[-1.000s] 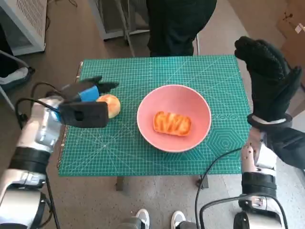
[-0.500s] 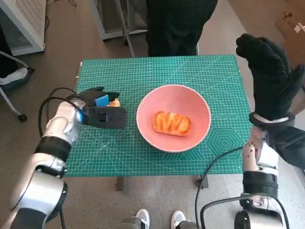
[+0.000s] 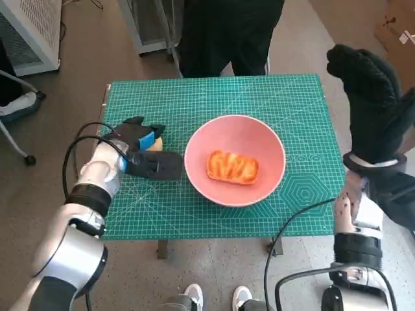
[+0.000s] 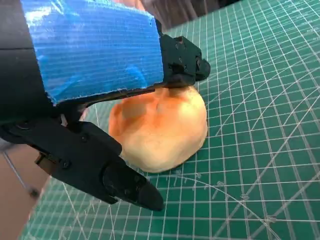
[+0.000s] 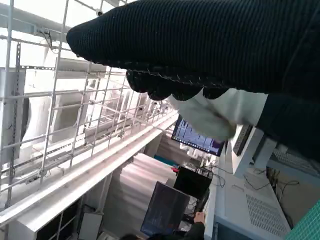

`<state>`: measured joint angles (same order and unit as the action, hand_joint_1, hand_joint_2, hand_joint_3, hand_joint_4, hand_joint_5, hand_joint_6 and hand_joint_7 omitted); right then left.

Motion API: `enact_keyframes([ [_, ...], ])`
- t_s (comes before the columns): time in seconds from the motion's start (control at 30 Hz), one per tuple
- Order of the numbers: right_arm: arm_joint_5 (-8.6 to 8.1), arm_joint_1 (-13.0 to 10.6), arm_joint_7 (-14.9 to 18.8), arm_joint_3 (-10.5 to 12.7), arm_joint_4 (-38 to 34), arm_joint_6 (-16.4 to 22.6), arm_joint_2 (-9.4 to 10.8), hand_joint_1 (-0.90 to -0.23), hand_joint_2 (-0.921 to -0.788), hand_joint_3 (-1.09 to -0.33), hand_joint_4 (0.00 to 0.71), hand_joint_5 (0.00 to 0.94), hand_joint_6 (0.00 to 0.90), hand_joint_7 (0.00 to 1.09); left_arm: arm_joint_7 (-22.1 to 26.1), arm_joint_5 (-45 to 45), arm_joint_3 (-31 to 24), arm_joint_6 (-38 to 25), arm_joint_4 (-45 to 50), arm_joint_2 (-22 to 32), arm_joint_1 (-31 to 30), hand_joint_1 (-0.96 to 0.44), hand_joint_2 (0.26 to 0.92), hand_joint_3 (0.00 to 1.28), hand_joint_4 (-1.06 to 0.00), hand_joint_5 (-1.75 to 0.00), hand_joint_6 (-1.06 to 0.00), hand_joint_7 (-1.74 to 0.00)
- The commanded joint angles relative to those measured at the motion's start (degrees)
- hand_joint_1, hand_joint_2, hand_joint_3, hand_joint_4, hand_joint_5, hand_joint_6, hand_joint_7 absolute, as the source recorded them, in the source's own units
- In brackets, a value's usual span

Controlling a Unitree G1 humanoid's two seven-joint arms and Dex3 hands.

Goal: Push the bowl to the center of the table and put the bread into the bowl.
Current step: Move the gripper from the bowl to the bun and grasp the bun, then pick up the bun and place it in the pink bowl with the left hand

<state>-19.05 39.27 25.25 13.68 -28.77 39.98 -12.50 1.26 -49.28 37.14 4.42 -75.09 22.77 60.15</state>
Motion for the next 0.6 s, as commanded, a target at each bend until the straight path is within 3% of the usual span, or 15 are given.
enact_keyframes([
  [0.03,-0.93,-2.19,-0.16,0.31,1.79,-1.93,-0.16,-0.482,-0.921,-0.41,0.41,0.004,0.488,0.01,-0.88,-1.77,1.99,0.83,0.04,1.08,1.73,0.01,0.909,0.13,-0.56,-1.25,-0.61,-0.9],
  [0.13,-1.5,-3.03,-0.16,0.42,3.35,-2.8,-0.18,-0.493,-0.921,-0.397,0.411,0.004,0.489,0.01,-0.14,-0.91,1.21,1.56,3.1,2.53,3.82,0.0,0.912,0.14,-0.55,-1.39,-0.63,-0.98],
  [0.23,-1.86,-3.65,-0.23,0.52,4.56,-3.5,-0.22,-0.498,-0.921,-0.389,0.415,0.005,0.487,0.0,0.4,0.55,-0.59,1.96,7.68,3.99,4.54,0.0,0.918,0.13,-0.58,-1.38,-0.62,-1.06],
  [0.4,-2.05,-3.88,-0.11,0.47,4.99,-3.93,0.23,-0.496,-0.921,-0.386,0.415,0.004,0.484,0.0,2.19,4.63,-7.9,2.91,31.67,9.65,-0.98,0.0,0.92,0.08,-0.66,-1.18,-0.64,-1.18],
  [0.6,-1.51,-3.72,-0.33,0.06,5.01,-3.79,0.72,-0.491,-0.921,-0.387,0.414,0.002,0.482,0.0,4.45,8.12,-14.62,4.95,56.65,12.66,-7.5,0.0,0.898,0.03,-0.79,-1.0,-0.7,-1.15],
])
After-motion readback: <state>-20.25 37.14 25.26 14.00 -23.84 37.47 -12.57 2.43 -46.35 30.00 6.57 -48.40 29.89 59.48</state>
